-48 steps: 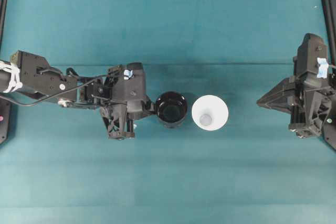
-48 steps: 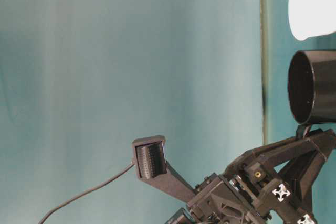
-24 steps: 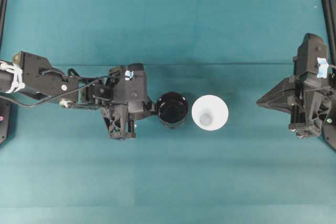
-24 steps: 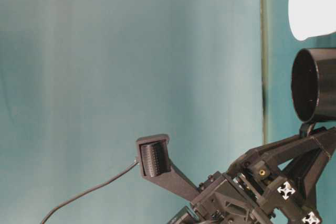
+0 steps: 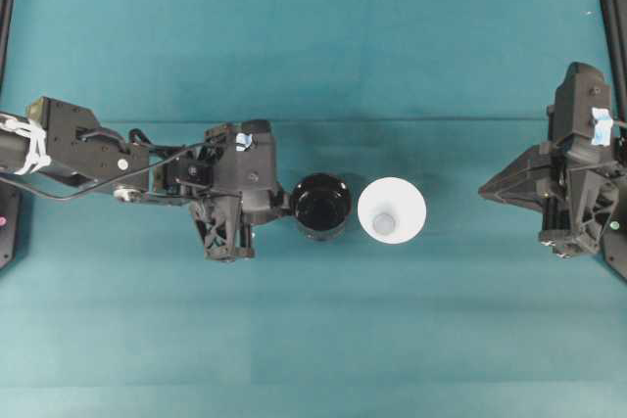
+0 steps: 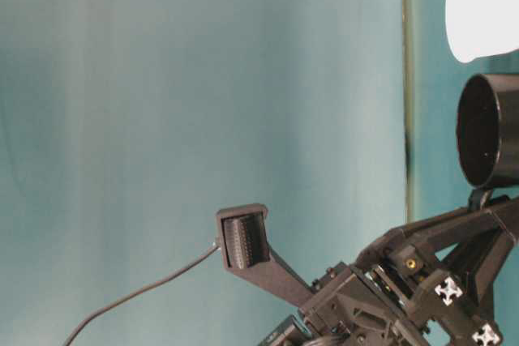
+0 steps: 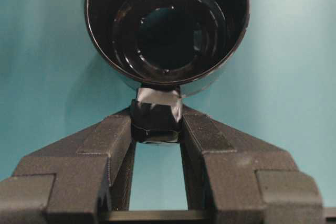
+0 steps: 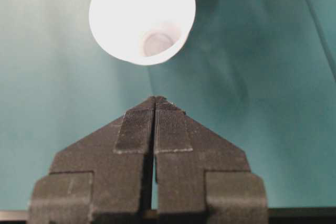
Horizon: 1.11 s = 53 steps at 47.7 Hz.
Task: Put a paper cup into the cup holder on your left arm.
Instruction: 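Slide the black mug rightward toward the white cup with the left gripper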
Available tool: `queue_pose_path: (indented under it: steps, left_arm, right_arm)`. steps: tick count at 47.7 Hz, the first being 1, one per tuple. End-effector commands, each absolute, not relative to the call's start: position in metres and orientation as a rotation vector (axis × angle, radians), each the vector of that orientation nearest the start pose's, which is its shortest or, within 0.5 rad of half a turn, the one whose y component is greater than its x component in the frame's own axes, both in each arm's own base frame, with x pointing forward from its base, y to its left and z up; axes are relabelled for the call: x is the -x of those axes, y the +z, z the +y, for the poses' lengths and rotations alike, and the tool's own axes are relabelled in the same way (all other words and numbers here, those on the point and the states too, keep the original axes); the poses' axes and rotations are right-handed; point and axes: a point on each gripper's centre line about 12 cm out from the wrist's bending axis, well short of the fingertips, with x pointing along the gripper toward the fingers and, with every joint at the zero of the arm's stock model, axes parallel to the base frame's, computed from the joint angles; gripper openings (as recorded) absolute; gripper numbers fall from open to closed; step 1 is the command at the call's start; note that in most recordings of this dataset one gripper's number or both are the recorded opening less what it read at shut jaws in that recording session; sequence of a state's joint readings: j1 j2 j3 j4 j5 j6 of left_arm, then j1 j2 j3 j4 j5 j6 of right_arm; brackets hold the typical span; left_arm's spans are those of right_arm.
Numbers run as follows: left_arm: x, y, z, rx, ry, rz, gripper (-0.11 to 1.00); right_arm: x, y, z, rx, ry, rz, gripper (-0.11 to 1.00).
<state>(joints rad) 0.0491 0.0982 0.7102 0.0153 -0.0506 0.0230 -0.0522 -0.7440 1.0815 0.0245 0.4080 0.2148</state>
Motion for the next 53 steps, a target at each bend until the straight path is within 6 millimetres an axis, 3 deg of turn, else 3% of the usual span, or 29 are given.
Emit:
queue_pose_path:
  steps: [1,45,48,53]
  left_arm:
    - [-0.3872,0.1268,0.0177,-0.022,0.028,0.737,0.29]
    - [-0.3859,0.1249,0.0195,-0.014,0.034,0.757,0.30]
    - [-0.3869,0.1265,0.0189,-0.018,0.032,0.748,0.42]
    - [-0.3870,0.1266,0.0183,-0.020,0.030,0.746,0.73]
  right_arm:
    - [-0.2146,0.2166,-0.0103,-0.263,-0.132,0.712,-0.02]
    - [-0.2146,0.2165,-0.0093,-0.261,-0.128,0.714,-0.02]
    - [-0.2143,0.2158,-0.0090,-0.261,-0.127,0.720,-0.02]
    - [-0.2139,0.2152,-0.0089,-0.261,-0.127,0.726,-0.02]
